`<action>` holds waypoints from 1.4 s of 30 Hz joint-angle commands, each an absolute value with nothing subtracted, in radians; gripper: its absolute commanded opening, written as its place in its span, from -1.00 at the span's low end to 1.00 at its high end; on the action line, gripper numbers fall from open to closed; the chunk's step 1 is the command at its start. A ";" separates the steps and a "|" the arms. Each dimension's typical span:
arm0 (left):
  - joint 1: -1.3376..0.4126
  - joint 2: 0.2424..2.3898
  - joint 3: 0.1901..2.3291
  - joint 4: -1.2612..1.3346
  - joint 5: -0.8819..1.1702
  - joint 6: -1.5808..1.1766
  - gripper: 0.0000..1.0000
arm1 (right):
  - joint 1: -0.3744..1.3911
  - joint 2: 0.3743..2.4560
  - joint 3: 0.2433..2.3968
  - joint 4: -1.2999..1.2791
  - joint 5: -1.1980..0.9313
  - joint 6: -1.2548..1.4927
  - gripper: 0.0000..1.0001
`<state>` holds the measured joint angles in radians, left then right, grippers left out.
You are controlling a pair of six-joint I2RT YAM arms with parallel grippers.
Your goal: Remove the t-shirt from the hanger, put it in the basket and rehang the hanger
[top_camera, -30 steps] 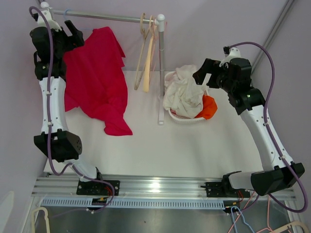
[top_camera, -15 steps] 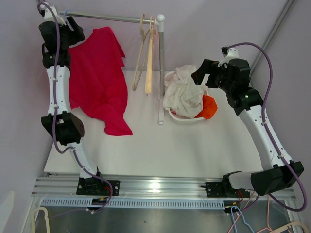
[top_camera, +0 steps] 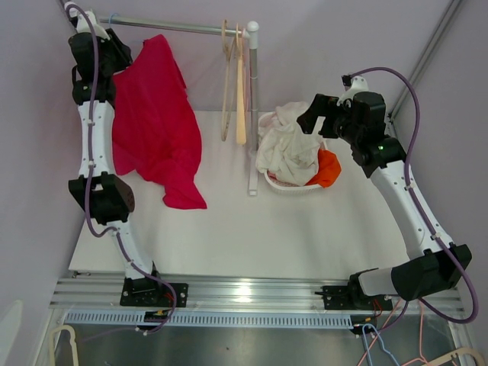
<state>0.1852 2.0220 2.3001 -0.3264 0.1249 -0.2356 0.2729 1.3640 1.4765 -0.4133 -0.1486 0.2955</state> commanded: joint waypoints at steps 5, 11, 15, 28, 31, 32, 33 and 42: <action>0.111 1.930 2.378 -0.265 0.109 -0.247 -0.99 | 0.273 1.316 1.459 -0.379 -0.163 0.288 0.99; 0.084 1.918 2.470 -0.317 0.026 -0.284 -0.99 | 0.273 1.296 1.443 -0.380 -0.183 0.290 0.99; 0.080 1.862 2.445 -0.360 -0.064 -0.328 -0.99 | 0.273 1.281 1.428 -0.379 -0.187 0.293 0.99; -0.074 1.796 2.282 -0.396 -0.187 -0.338 -0.99 | 0.278 1.233 1.399 -0.374 -0.229 0.324 0.99; -0.121 1.870 2.359 -0.425 -0.204 -0.340 -0.99 | 0.276 1.212 1.391 -0.385 -0.227 0.318 0.99; -0.126 1.906 2.374 -0.437 -0.206 -0.351 -0.99 | 0.276 1.207 1.390 -0.387 -0.227 0.318 0.99; -0.129 1.920 2.385 -0.455 -0.204 -0.365 -0.99 | 0.276 1.198 1.388 -0.396 -0.229 0.316 0.99; -0.207 1.944 2.330 -0.439 -0.262 -0.399 -0.99 | 0.268 1.163 1.379 -0.422 -0.222 0.298 0.99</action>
<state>-0.1768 1.9747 2.3215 -0.4911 -0.2333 -0.3851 0.2726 1.1877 1.3876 -0.4179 -0.2115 0.3130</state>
